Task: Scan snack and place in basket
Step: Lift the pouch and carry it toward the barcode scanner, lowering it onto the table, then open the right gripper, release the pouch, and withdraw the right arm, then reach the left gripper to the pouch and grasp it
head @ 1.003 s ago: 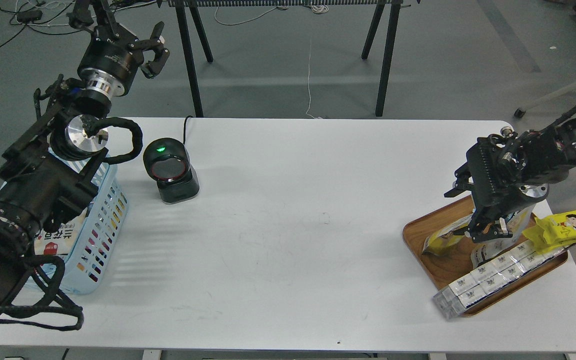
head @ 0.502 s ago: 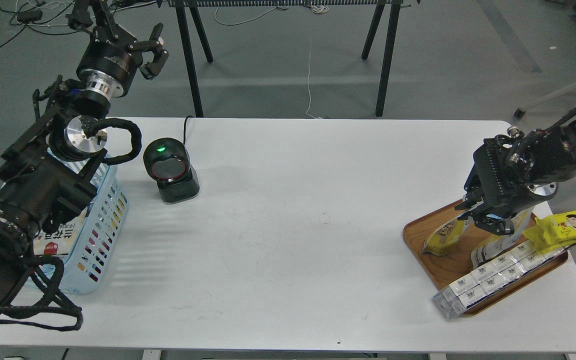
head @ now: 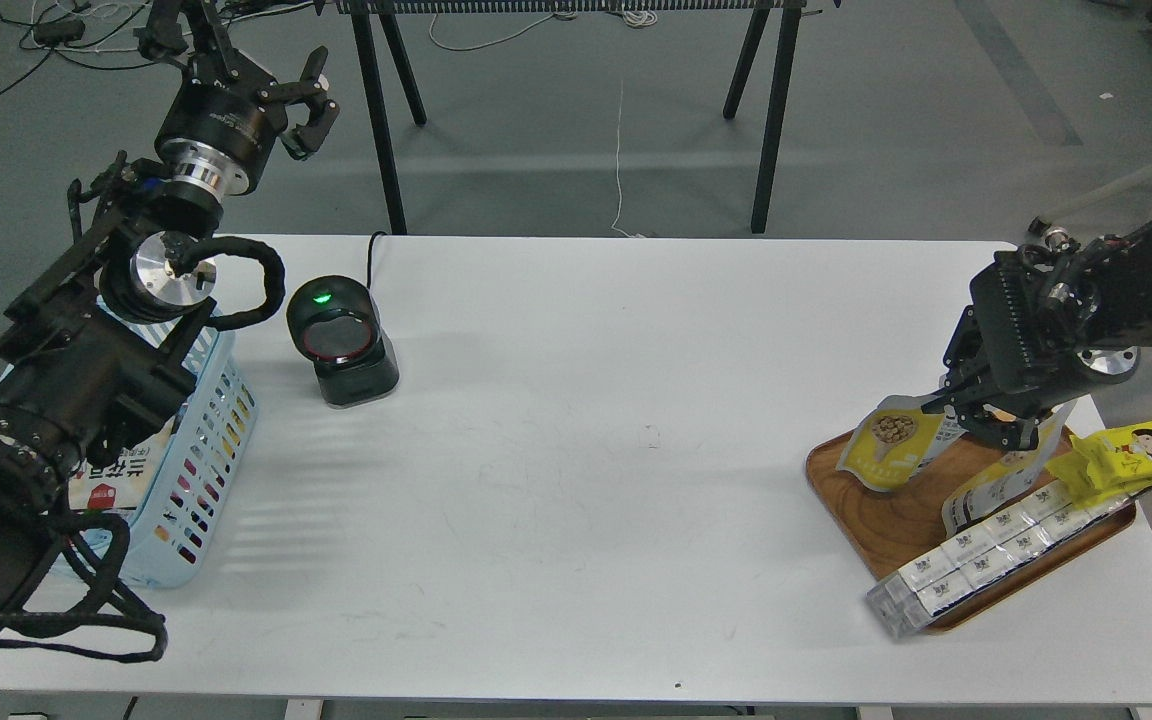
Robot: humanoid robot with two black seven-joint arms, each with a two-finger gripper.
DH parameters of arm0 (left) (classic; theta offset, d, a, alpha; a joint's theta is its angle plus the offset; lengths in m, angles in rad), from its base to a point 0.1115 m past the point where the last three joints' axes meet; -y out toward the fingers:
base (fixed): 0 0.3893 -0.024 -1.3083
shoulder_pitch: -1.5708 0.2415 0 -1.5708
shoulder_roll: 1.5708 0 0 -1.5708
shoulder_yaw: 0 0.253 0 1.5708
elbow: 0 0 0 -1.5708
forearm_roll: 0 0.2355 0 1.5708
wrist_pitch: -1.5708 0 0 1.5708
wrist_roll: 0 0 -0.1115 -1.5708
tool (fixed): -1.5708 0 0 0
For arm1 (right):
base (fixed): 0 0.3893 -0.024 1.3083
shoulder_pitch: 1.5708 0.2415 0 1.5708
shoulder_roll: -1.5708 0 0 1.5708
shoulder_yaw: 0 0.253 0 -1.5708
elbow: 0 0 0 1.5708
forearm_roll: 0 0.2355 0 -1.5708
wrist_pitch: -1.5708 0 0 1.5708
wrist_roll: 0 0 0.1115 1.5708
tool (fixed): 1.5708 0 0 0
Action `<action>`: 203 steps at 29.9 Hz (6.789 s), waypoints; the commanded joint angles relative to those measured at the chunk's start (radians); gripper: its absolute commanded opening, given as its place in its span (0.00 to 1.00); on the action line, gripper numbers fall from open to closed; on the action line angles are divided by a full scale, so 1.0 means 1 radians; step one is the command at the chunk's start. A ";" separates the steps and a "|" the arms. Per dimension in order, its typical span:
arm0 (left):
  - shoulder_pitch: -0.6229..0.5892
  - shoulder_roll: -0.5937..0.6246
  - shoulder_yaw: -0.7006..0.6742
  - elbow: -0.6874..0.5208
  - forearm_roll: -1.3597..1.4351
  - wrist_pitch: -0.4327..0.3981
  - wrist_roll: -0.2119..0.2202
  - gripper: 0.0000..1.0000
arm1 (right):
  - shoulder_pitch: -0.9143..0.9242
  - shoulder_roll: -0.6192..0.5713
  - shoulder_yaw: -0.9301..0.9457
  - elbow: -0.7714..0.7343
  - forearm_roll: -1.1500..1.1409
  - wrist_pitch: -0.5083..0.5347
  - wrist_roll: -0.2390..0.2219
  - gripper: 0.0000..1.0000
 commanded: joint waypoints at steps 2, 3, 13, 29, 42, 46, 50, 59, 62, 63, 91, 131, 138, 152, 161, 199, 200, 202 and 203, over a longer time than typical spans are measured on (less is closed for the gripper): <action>0.000 -0.003 0.000 0.000 0.000 -0.001 -0.002 0.99 | 0.063 -0.009 0.032 0.037 0.054 0.003 0.000 0.00; 0.000 -0.001 0.000 0.000 0.000 -0.001 -0.002 0.99 | 0.068 -0.007 0.045 0.037 0.094 0.003 0.000 0.00; 0.001 -0.003 0.000 0.000 0.002 -0.002 -0.002 0.99 | 0.092 0.083 0.113 0.075 0.298 0.017 0.000 0.00; 0.006 0.000 0.000 0.001 0.002 -0.008 -0.002 0.99 | 0.037 0.330 0.116 0.057 0.482 0.023 0.000 0.01; 0.015 0.007 0.002 0.001 0.002 -0.010 -0.002 0.99 | -0.046 0.473 0.134 -0.065 0.561 0.025 0.000 0.01; 0.020 0.007 0.000 0.001 0.002 -0.010 -0.003 0.99 | -0.072 0.494 0.148 -0.089 0.561 0.025 0.000 0.01; 0.021 0.002 0.002 0.001 0.002 -0.010 -0.003 0.99 | -0.075 0.514 0.148 -0.094 0.559 0.025 0.000 0.01; 0.021 0.002 0.002 0.001 0.002 -0.010 -0.002 0.99 | -0.073 0.539 0.148 -0.123 0.561 0.025 0.000 0.02; 0.021 0.004 0.002 0.001 0.002 -0.010 -0.002 0.99 | -0.073 0.550 0.147 -0.126 0.559 0.025 0.000 0.02; 0.021 0.004 0.002 0.001 0.002 -0.010 -0.002 0.99 | -0.073 0.551 0.147 -0.126 0.558 0.025 0.000 0.02; 0.023 0.002 0.002 0.000 0.002 -0.010 -0.002 0.99 | -0.079 0.562 0.145 -0.137 0.561 0.026 0.000 0.03; -0.101 0.053 0.118 -0.014 0.002 -0.036 0.044 0.99 | -0.093 0.023 0.437 -0.109 1.126 0.126 0.000 0.95; -0.173 0.054 0.205 -0.072 0.037 -0.100 0.109 0.99 | -0.251 -0.007 0.572 -0.298 1.441 0.201 0.000 0.96; -0.270 0.206 0.244 -0.590 0.910 -0.100 0.106 0.99 | -0.630 -0.026 1.055 -0.628 2.096 0.468 0.000 0.98; -0.287 0.182 0.300 -0.891 1.460 -0.100 0.106 0.96 | -0.878 -0.018 1.467 -0.634 2.259 0.518 0.000 0.99; -0.267 0.013 0.877 -0.856 2.179 -0.100 0.095 0.51 | -1.124 0.145 1.903 -0.631 2.382 0.664 -0.101 0.99; -0.267 0.014 0.877 -0.855 2.179 -0.100 0.095 0.50 | -1.124 0.145 1.903 -0.631 2.382 0.667 -0.101 0.99; -0.269 0.017 0.877 -0.851 2.179 -0.100 0.095 0.47 | -1.126 0.145 1.903 -0.631 2.382 0.675 -0.101 0.99; -0.269 0.019 0.877 -0.850 2.179 -0.100 0.094 0.46 | -1.126 0.145 1.903 -0.631 2.382 0.678 -0.101 0.99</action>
